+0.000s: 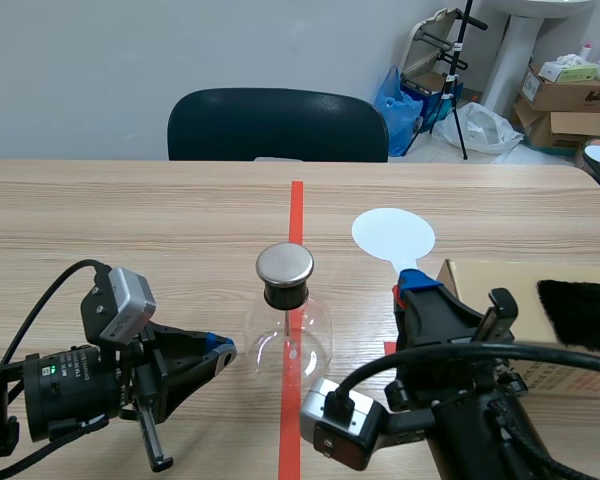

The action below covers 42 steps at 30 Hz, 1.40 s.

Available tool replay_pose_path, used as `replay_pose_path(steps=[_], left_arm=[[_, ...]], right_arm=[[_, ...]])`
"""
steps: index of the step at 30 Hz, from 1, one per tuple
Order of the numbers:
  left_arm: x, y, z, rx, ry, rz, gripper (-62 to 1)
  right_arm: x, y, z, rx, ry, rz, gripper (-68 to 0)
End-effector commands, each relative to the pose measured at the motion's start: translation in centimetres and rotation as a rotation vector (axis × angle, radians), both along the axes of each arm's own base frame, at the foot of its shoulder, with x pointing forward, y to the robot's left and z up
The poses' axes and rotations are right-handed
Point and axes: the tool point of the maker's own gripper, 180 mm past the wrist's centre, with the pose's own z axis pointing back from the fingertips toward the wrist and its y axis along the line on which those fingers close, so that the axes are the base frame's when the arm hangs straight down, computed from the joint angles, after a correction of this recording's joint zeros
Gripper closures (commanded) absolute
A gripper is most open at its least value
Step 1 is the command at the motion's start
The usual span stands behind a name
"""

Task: Do the electroscope experiment

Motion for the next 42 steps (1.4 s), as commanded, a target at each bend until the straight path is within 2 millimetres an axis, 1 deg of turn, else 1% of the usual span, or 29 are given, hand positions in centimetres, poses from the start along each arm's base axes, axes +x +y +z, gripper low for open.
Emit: replay_pose_path(steps=[1,12,16,42], left_arm=[[0.25,-0.55,1.26,-0.044,-0.028,-0.001,-1.7],[0.25,-0.55,1.26,-0.044,-0.028,-0.001,-1.7],[0.25,-0.54,1.25,-0.044,-0.027,-0.001,-1.7],[0.26,-0.54,1.26,-0.044,-0.027,0.000,-1.7]], right_arm=[[0.57,-0.34,1.06,0.004,-0.040,-0.005,-0.9],[0.57,-0.33,1.14,0.006,-0.044,-0.005,-0.9],[0.51,-0.34,1.64,0.022,-0.068,-0.004,-0.9],[0.52,-0.34,1.63,0.021,-0.067,-0.004,-0.9]])
